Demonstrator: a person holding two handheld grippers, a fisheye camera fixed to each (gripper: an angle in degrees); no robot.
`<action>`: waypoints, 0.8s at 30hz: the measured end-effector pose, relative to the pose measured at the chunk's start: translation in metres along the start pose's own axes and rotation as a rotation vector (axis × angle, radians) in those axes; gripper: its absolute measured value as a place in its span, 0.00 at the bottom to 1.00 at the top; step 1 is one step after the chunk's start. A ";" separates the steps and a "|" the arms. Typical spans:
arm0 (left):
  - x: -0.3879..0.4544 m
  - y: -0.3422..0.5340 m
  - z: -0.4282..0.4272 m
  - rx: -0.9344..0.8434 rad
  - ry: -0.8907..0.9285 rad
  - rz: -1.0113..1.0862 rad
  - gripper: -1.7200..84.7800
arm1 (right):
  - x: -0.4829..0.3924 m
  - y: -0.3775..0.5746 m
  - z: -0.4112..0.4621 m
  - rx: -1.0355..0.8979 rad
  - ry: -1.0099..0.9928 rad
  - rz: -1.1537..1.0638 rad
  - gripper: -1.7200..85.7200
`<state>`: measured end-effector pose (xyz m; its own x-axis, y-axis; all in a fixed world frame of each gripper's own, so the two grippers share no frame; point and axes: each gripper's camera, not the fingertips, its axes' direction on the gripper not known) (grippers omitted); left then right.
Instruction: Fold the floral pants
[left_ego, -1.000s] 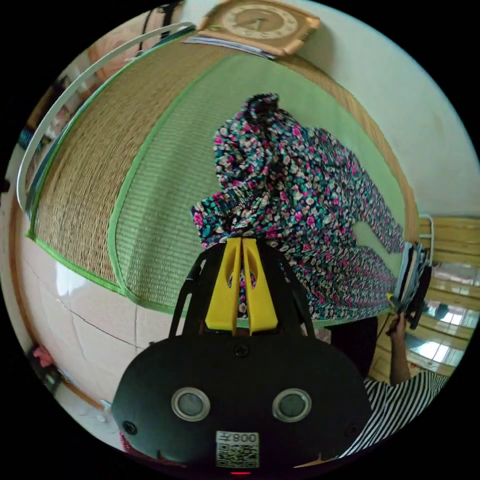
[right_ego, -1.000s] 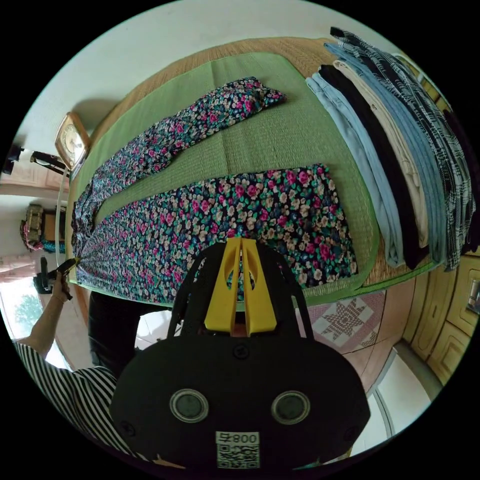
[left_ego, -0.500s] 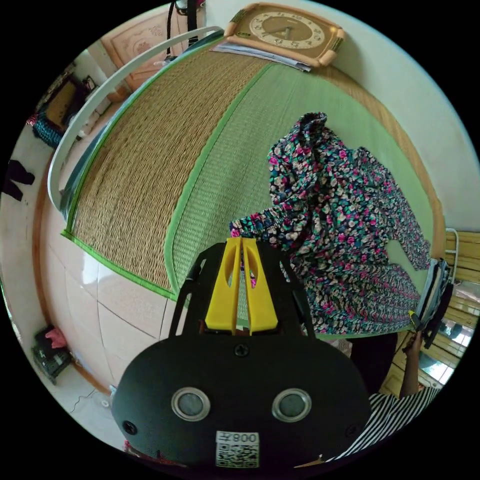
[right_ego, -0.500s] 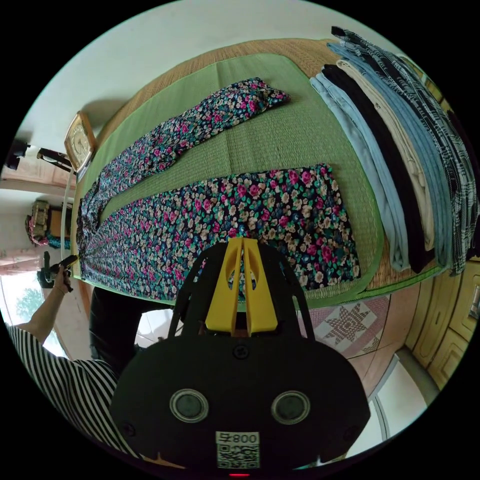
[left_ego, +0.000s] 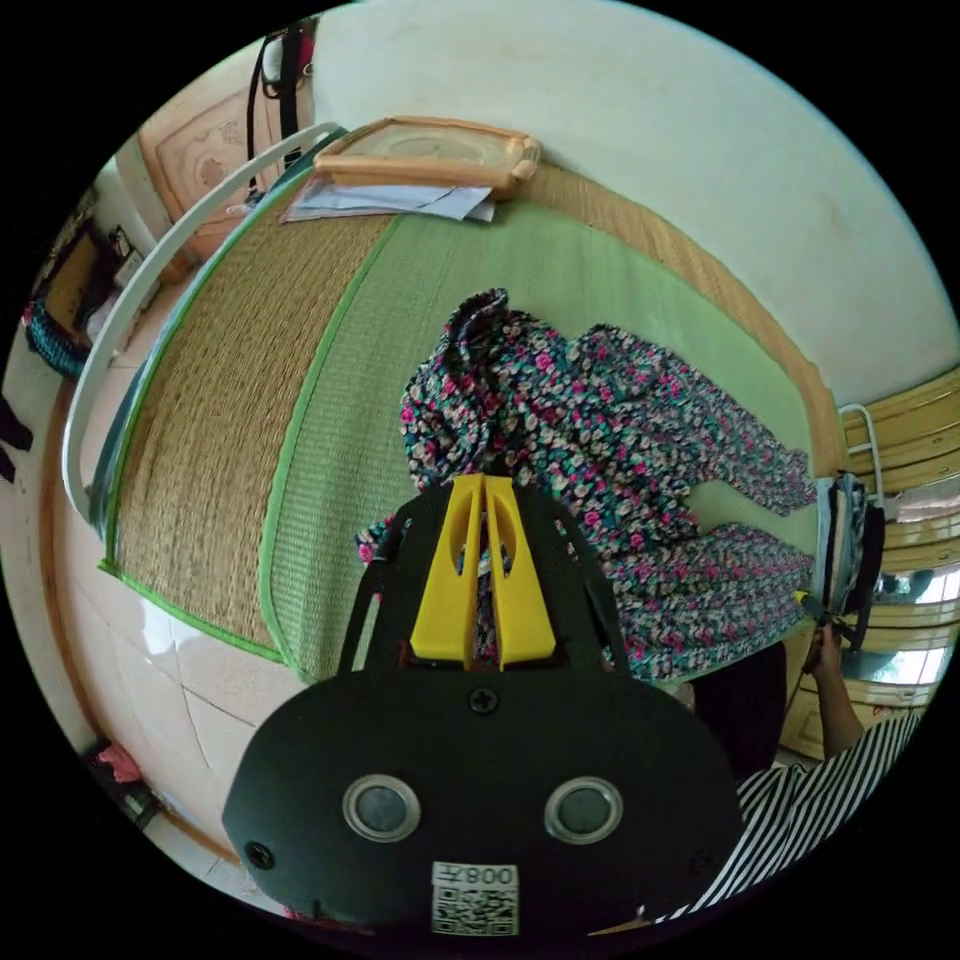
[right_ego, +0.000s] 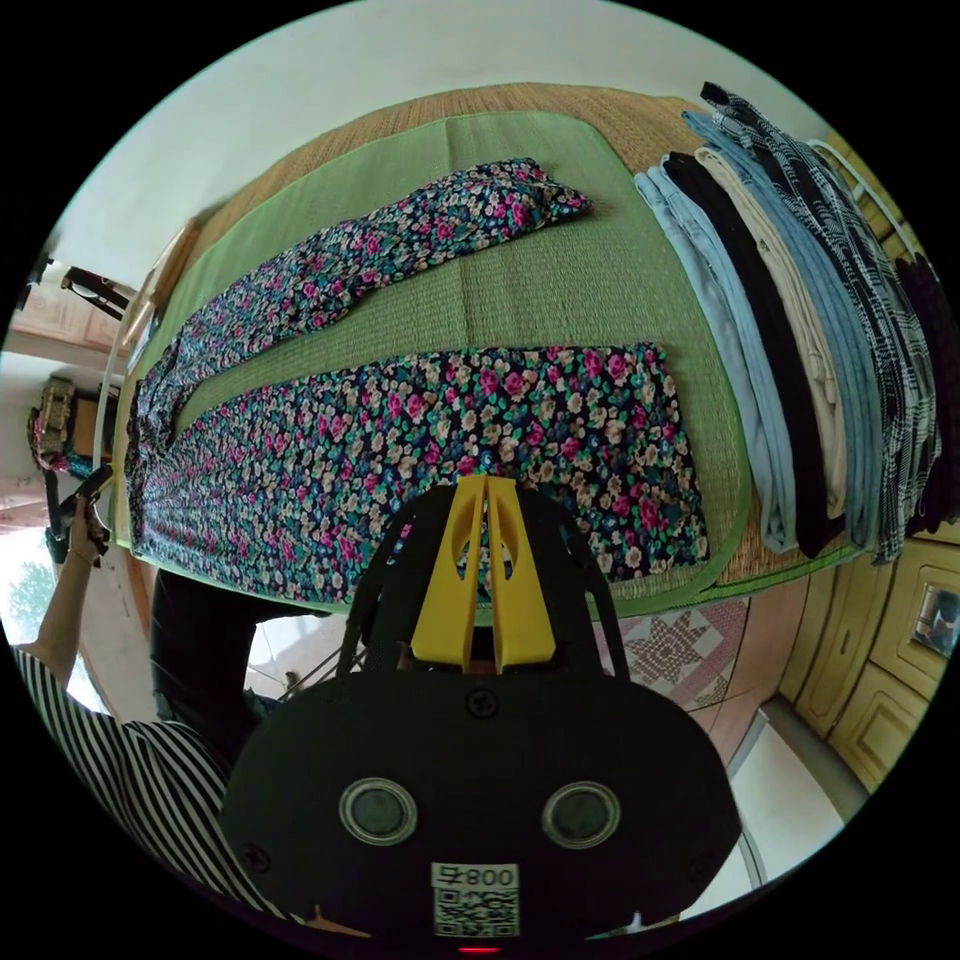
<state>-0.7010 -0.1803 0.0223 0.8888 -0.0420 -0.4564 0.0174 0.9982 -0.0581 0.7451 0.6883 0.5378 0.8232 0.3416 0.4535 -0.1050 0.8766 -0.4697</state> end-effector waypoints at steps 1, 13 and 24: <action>-0.002 -0.002 0.013 -0.065 -0.057 0.000 0.02 | 0.000 0.002 -0.002 0.000 -0.004 0.003 0.02; -0.017 -0.027 0.015 0.092 -0.010 -0.113 0.03 | 0.014 0.023 -0.029 0.022 -0.117 0.089 0.02; 0.083 -0.126 0.081 0.063 0.183 0.190 0.08 | 0.011 -0.022 -0.099 0.252 -0.142 0.046 0.08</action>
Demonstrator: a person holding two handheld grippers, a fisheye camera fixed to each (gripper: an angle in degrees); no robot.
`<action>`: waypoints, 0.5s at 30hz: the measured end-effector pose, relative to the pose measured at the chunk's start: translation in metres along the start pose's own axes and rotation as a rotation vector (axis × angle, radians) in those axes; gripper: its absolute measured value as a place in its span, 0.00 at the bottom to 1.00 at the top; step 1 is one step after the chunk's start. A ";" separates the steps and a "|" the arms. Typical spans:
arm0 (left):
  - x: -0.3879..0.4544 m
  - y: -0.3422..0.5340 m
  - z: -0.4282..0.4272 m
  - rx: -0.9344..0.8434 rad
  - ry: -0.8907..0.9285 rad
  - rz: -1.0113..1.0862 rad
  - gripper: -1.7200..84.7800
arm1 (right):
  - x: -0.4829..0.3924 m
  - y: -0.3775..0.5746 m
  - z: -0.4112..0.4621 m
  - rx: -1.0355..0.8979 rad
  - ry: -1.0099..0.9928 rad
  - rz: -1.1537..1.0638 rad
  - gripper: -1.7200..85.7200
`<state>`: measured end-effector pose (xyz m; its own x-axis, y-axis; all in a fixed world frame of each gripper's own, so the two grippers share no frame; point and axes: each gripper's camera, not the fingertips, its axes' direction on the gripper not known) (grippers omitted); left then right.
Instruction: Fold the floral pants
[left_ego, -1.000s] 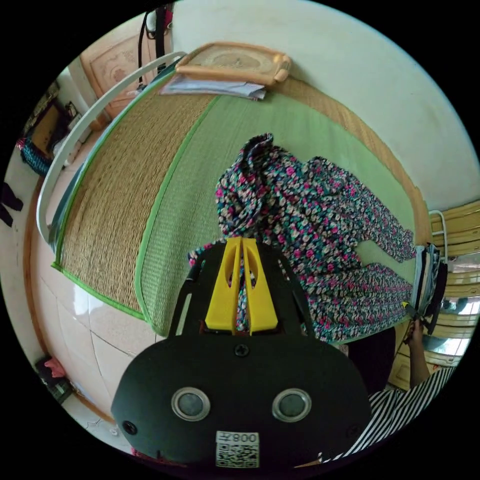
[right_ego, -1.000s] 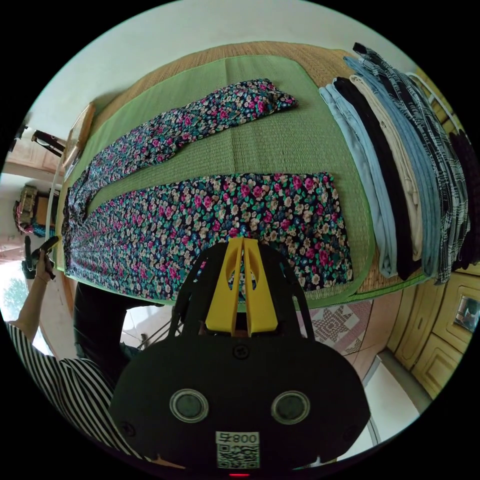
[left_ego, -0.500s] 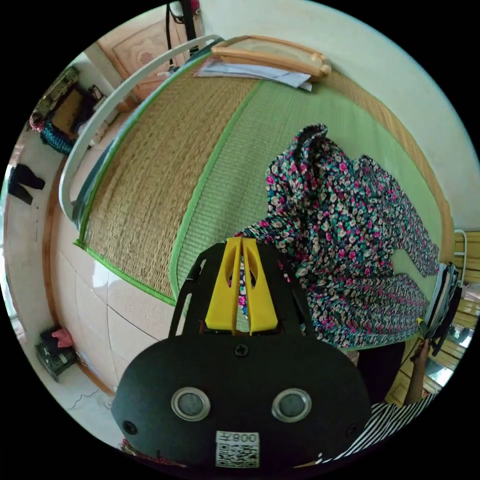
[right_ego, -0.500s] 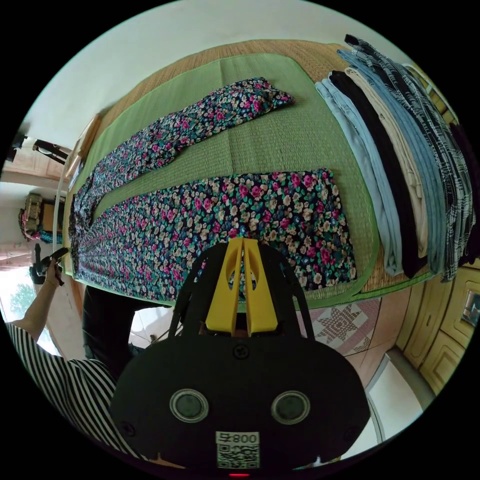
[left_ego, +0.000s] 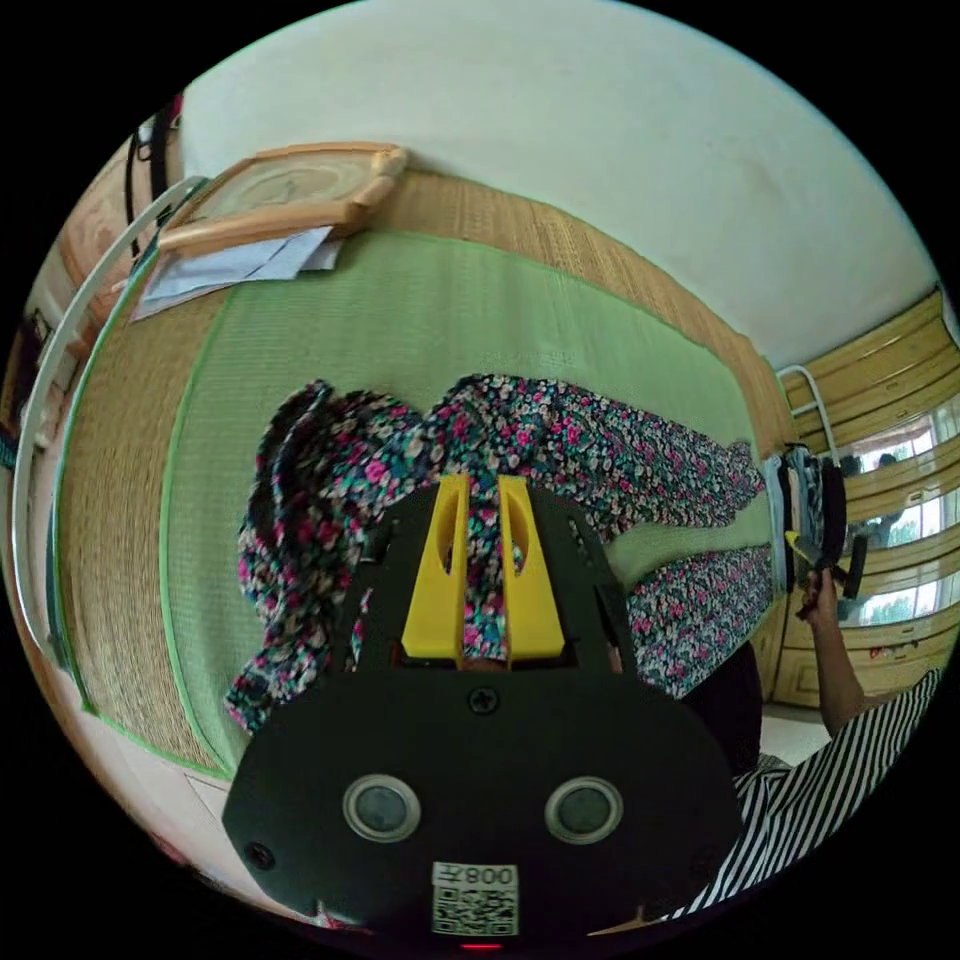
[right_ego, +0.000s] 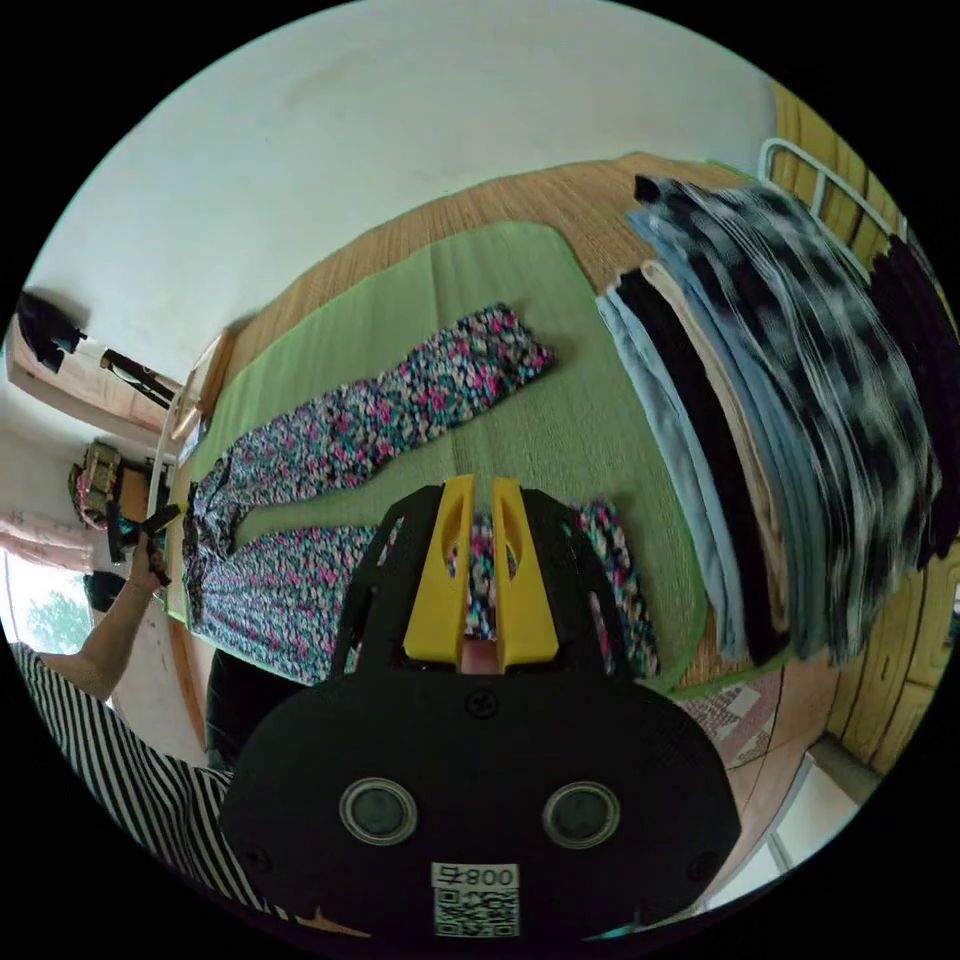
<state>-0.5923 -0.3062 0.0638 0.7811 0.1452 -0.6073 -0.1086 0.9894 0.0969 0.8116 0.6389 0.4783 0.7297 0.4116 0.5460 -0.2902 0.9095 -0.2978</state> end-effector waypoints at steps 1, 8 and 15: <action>0.002 -0.013 0.012 -0.021 -0.019 0.002 0.08 | -0.003 -0.016 -0.001 0.022 0.011 -0.017 0.08; 0.002 -0.071 0.075 -0.106 -0.056 -0.028 0.08 | -0.022 -0.108 0.029 -0.031 0.114 -0.111 0.11; 0.005 -0.093 0.102 -0.111 -0.127 -0.012 0.05 | -0.038 -0.137 0.053 -0.122 0.167 -0.112 0.12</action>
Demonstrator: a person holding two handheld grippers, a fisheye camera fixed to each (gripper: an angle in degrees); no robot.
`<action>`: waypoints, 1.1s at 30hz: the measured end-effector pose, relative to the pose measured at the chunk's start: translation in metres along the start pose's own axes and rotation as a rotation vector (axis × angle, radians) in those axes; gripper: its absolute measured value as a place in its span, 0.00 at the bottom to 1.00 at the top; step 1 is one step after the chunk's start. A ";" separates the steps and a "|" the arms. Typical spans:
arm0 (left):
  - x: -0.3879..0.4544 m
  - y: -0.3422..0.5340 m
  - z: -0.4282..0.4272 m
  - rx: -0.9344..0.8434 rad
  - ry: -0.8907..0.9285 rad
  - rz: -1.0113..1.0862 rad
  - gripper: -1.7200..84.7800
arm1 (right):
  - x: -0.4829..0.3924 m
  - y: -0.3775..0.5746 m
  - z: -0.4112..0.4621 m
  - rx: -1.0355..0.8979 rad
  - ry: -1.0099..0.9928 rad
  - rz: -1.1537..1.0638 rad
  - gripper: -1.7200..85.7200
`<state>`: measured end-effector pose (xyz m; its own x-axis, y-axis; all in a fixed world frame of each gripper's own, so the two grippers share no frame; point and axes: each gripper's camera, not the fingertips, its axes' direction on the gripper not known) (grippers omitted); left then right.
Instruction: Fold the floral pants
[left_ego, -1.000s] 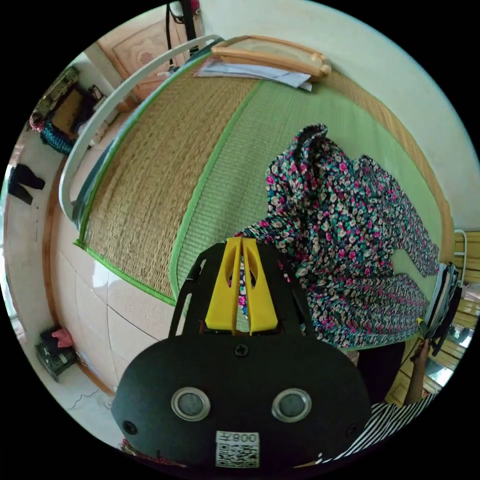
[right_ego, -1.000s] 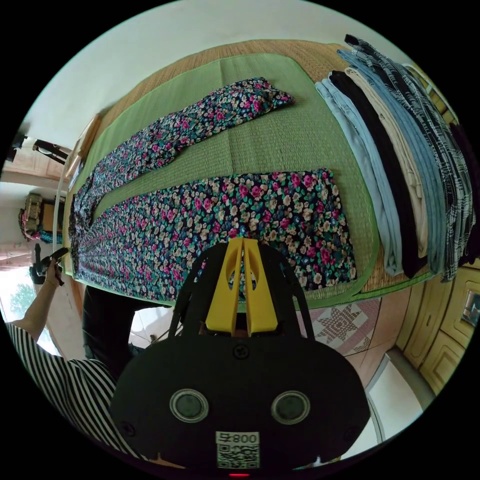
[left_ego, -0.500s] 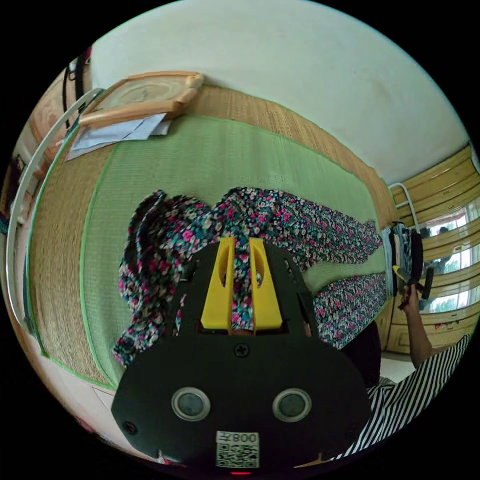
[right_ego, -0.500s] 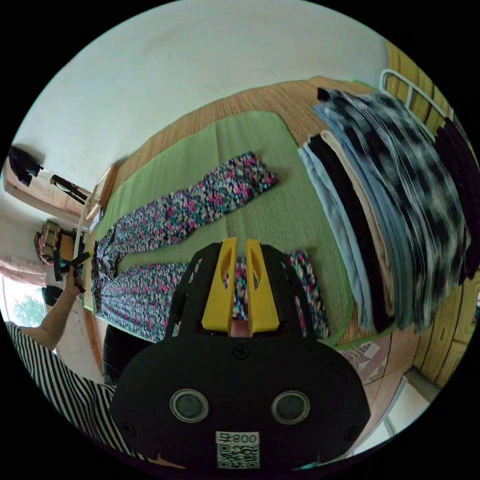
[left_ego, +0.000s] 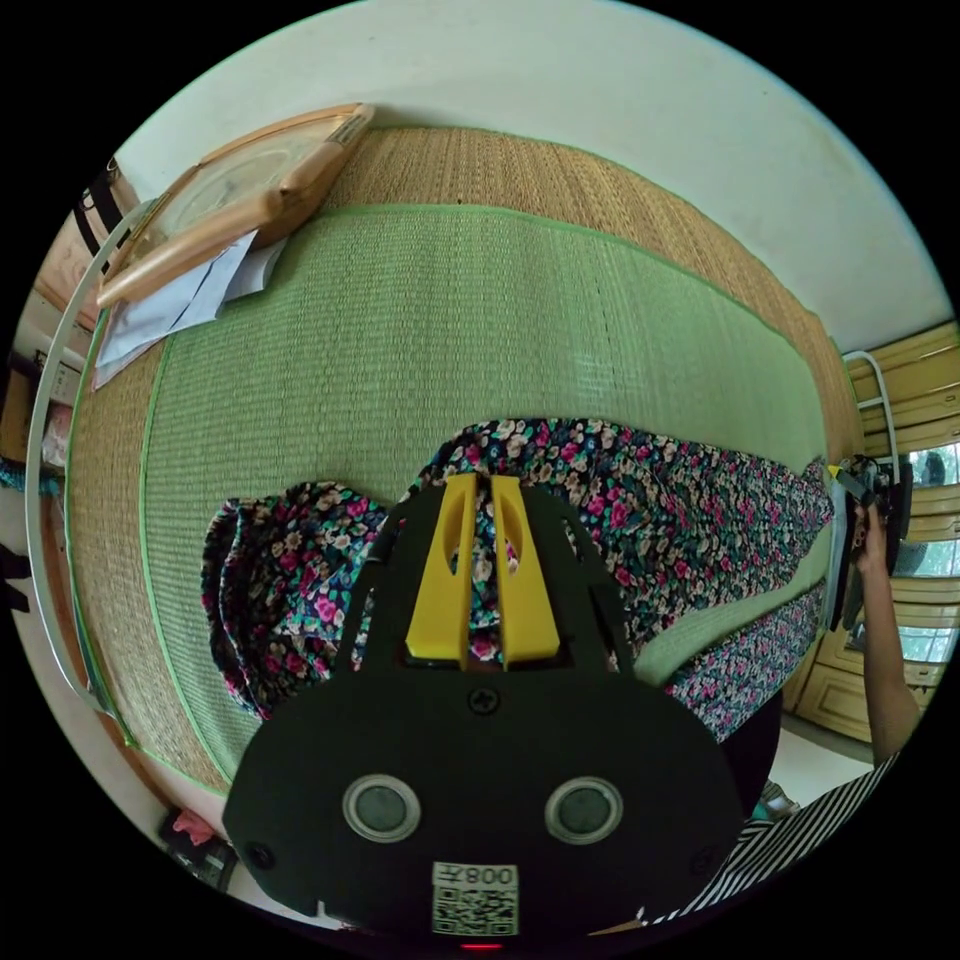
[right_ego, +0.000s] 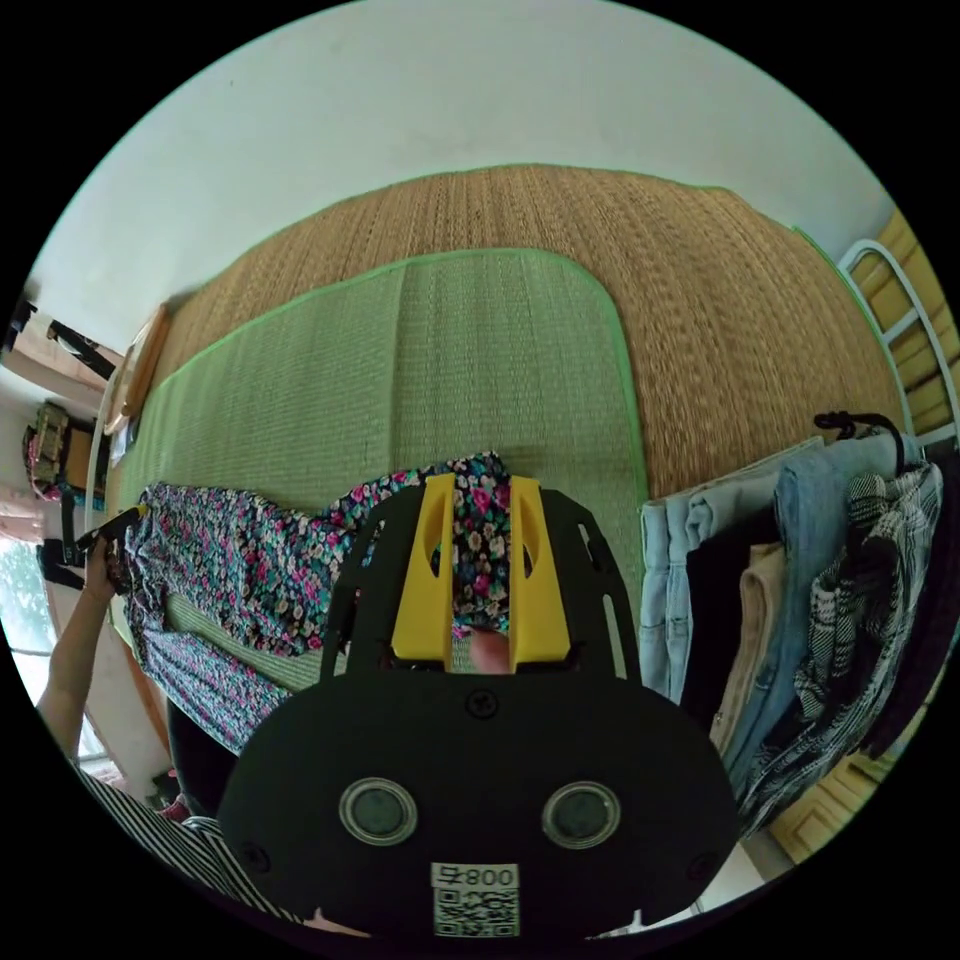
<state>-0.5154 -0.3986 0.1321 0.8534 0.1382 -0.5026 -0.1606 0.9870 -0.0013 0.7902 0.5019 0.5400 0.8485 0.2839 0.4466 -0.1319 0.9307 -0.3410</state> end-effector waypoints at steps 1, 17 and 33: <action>-0.001 -0.001 0.004 -0.002 0.012 0.001 0.04 | 0.000 0.011 -0.010 0.035 -0.026 0.000 0.11; -0.008 -0.026 0.037 0.000 0.040 -0.040 0.03 | 0.026 0.088 -0.042 0.025 -0.161 0.196 0.06; -0.024 0.005 -0.038 0.284 0.219 -0.027 0.02 | 0.028 0.122 -0.226 0.374 -0.353 0.245 0.03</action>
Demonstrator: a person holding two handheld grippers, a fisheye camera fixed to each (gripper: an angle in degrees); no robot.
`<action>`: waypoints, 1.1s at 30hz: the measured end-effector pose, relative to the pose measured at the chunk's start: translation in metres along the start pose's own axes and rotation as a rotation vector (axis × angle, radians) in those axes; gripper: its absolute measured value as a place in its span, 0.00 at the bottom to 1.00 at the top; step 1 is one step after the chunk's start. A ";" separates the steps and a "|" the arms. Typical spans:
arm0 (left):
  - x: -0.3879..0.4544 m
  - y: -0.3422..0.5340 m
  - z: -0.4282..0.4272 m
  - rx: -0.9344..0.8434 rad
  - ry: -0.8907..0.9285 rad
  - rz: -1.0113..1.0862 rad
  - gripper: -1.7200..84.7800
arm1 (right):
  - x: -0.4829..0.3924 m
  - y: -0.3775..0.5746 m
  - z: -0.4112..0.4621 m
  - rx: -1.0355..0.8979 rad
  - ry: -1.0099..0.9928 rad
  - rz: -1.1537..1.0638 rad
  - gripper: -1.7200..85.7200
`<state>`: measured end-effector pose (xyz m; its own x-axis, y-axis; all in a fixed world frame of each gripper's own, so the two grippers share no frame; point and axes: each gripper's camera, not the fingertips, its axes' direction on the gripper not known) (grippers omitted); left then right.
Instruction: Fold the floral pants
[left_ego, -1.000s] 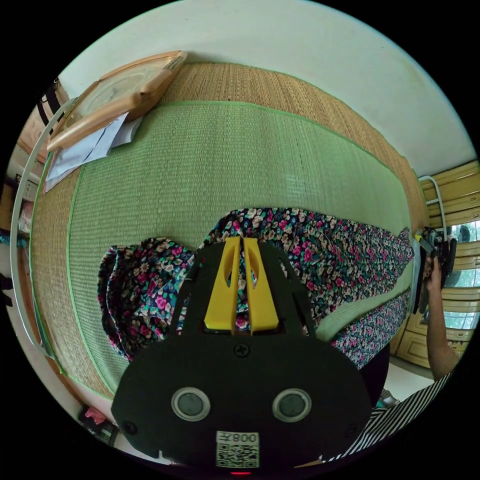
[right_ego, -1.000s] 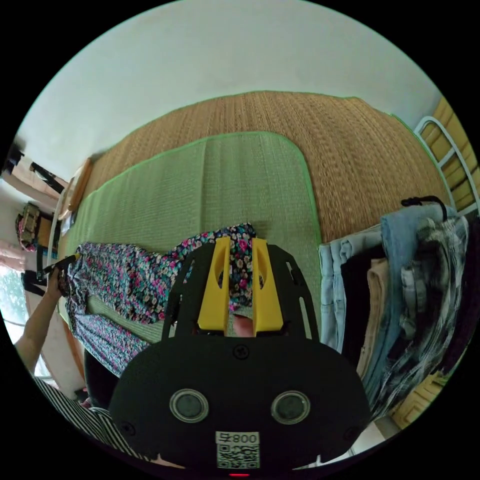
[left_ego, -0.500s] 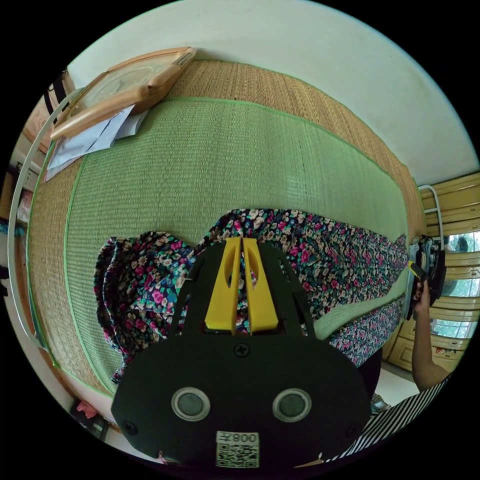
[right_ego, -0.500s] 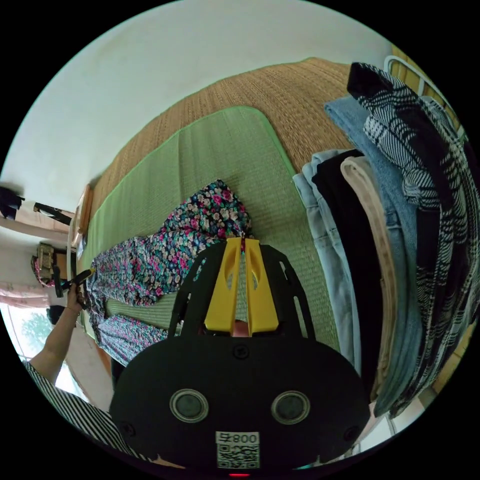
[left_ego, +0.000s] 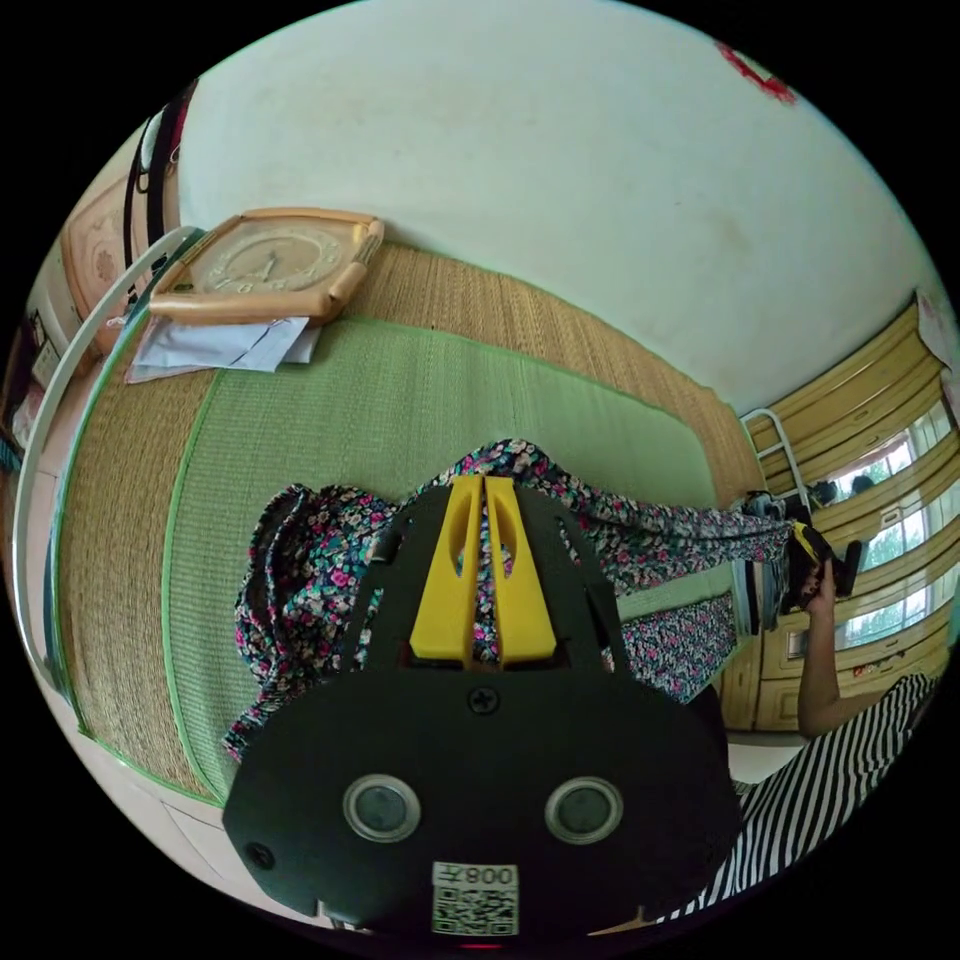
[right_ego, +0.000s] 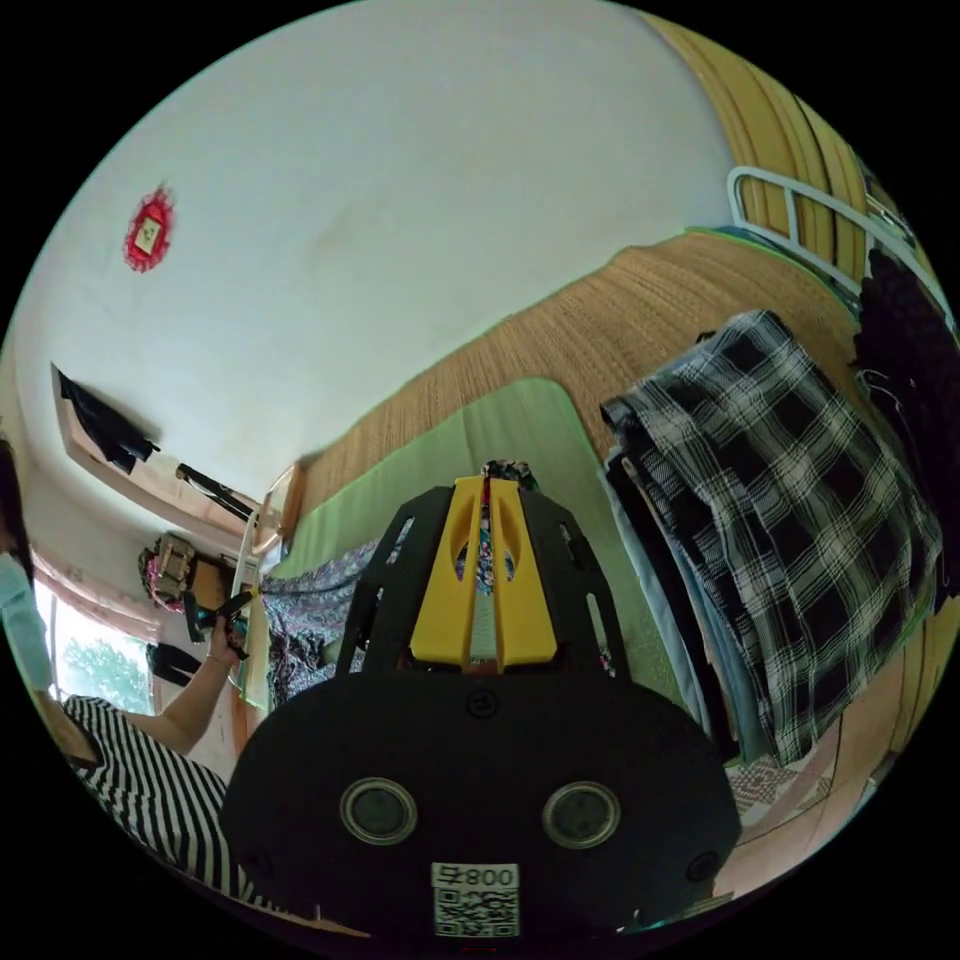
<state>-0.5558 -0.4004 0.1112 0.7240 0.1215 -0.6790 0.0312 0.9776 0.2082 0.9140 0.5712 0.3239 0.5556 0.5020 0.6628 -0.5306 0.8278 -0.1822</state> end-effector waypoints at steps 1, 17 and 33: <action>-0.002 -0.005 0.005 -0.001 -0.005 -0.012 0.02 | -0.002 -0.013 0.011 -0.018 0.010 -0.001 0.03; 0.015 -0.005 0.077 -0.160 -0.111 0.016 0.02 | -0.038 -0.037 0.182 -0.356 0.329 -0.169 0.03; 0.019 -0.002 0.047 -0.156 -0.180 -0.047 0.02 | 0.012 -0.046 0.194 -0.452 0.446 -0.095 0.02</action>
<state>-0.5099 -0.4081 0.1310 0.8360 0.0568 -0.5458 -0.0294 0.9978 0.0587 0.8211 0.4909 0.4810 0.8514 0.3970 0.3429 -0.1981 0.8485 -0.4906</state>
